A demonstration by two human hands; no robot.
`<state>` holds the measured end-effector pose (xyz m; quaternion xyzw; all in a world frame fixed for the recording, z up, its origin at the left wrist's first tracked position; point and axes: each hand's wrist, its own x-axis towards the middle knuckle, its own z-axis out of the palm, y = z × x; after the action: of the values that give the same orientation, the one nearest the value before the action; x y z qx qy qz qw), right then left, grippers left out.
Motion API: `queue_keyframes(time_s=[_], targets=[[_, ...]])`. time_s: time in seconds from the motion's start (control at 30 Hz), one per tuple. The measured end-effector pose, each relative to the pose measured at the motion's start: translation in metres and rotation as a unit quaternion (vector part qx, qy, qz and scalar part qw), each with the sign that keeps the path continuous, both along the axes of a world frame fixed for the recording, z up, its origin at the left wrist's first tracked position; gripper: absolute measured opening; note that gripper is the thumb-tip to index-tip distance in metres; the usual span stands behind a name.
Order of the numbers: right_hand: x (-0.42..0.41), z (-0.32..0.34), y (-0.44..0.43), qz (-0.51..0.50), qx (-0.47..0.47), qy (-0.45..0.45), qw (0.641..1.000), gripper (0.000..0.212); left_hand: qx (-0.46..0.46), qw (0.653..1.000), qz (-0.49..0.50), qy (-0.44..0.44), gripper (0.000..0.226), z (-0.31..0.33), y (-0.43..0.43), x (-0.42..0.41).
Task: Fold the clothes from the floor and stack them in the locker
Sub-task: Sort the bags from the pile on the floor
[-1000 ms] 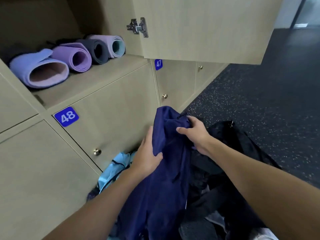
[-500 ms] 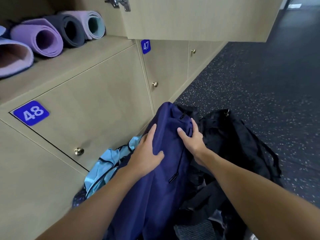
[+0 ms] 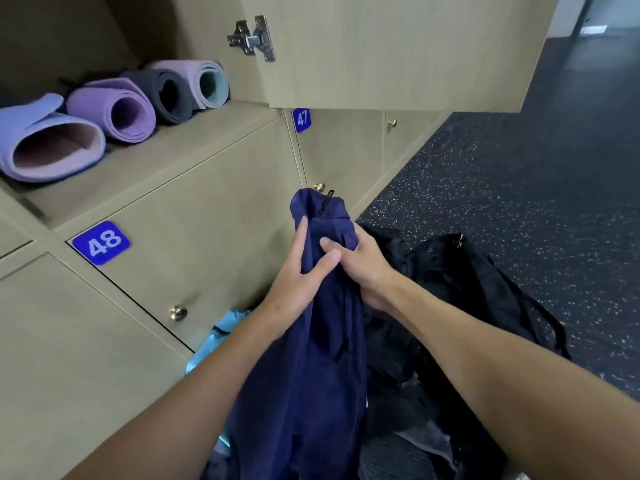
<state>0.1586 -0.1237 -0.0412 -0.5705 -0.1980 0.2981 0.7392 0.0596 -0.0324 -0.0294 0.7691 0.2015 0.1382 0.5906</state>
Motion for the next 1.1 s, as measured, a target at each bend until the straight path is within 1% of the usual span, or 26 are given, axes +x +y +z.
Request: queue_keyframes(time_s=[0.1, 0.17, 0.23, 0.27, 0.33, 0.37, 0.43, 0.5, 0.57, 0.63, 0.7, 0.73, 0.77, 0.8, 0.83, 0.87, 0.9, 0.97, 1.0, 1.03, 1.1], targets=[[-0.001, 0.041, -0.002, 0.016, 0.021, -0.064, 0.998, 0.03, 0.015, 0.999, 0.007, -0.05, 0.072, 0.037, -0.008, 0.003], [-0.001, 0.067, -0.007, 0.047, 0.037, -0.111, 0.992, 0.047, 0.023, 0.995, 0.029, -0.089, 0.07, 0.064, -0.011, 0.004], [-0.008, 0.082, -0.009, 0.078, 0.018, -0.169, 0.982, 0.064, 0.045, 0.991, 0.055, -0.116, 0.077, 0.089, -0.01, 0.005], [-0.013, 0.085, -0.009, 0.093, 0.004, -0.187, 0.978, 0.068, 0.068, 0.989, 0.06, -0.119, 0.084, 0.099, -0.008, 0.003], [-0.027, 0.083, -0.01, 0.121, -0.011, -0.187, 0.975, 0.068, 0.112, 0.986, 0.067, -0.099, 0.096, 0.112, -0.002, -0.003], [-0.035, 0.079, -0.011, 0.133, -0.014, -0.178, 0.975, 0.066, 0.123, 0.986, 0.071, -0.085, 0.099, 0.114, 0.003, -0.007], [-0.049, 0.069, -0.011, 0.14, -0.014, -0.167, 0.976, 0.062, 0.136, 0.986, 0.08, -0.054, 0.096, 0.109, 0.012, -0.017], [-0.061, 0.055, -0.009, 0.132, -0.023, -0.178, 0.975, 0.06, 0.151, 0.984, 0.098, -0.017, 0.087, 0.1, 0.02, -0.026], [-0.07, 0.039, -0.005, 0.102, -0.065, -0.222, 0.968, 0.07, 0.172, 0.979, 0.109, 0.009, 0.079, 0.09, 0.026, -0.033], [-0.077, 0.021, -0.003, 0.046, -0.143, -0.263, 0.953, 0.087, 0.192, 0.975, 0.109, 0.021, 0.077, 0.08, 0.03, -0.038], [-0.081, 0.006, -0.004, 0.003, -0.239, -0.249, 0.938, 0.107, 0.206, 0.971, 0.118, 0.02, 0.075, 0.074, 0.031, -0.042], [-0.082, -0.001, -0.005, 0.002, -0.256, -0.217, 0.942, 0.117, 0.207, 0.97, 0.127, 0.015, 0.074, 0.072, 0.031, -0.043], [-0.083, -0.007, -0.006, 0.015, -0.241, -0.172, 0.955, 0.124, 0.206, 0.969, 0.135, 0.007, 0.073, 0.069, 0.032, -0.043], [-0.084, -0.011, -0.006, 0.034, -0.209, -0.121, 0.97, 0.127, 0.205, 0.968, 0.143, 0.0, 0.072, 0.067, 0.033, -0.043], [-0.084, -0.014, -0.006, 0.056, -0.174, -0.077, 0.98, 0.125, 0.206, 0.967, 0.149, -0.006, 0.071, 0.066, 0.035, -0.042], [-0.084, -0.016, -0.006, 0.071, -0.145, -0.043, 0.986, 0.119, 0.208, 0.966, 0.155, -0.012, 0.07, 0.064, 0.036, -0.042], [-0.084, -0.017, -0.004, 0.075, -0.123, -0.023, 0.989, 0.108, 0.213, 0.963, 0.162, -0.019, 0.069, 0.064, 0.037, -0.041], [-0.08, -0.019, 0.004, 0.048, -0.1, -0.028, 0.993, 0.078, 0.217, 0.958, 0.183, -0.035, 0.066, 0.067, 0.038, -0.041], [-0.078, -0.019, 0.008, 0.027, -0.096, -0.039, 0.994, 0.067, 0.213, 0.956, 0.198, -0.043, 0.065, 0.07, 0.04, -0.04], [-0.075, -0.016, 0.011, 0.009, -0.092, -0.051, 0.994, 0.06, 0.201, 0.955, 0.213, -0.053, 0.064, 0.074, 0.042, -0.039], [-0.07, -0.002, 0.015, -0.016, -0.079, -0.073, 0.994, 0.053, 0.163, 0.955, 0.234, -0.086, 0.064, 0.085, 0.046, -0.037]])
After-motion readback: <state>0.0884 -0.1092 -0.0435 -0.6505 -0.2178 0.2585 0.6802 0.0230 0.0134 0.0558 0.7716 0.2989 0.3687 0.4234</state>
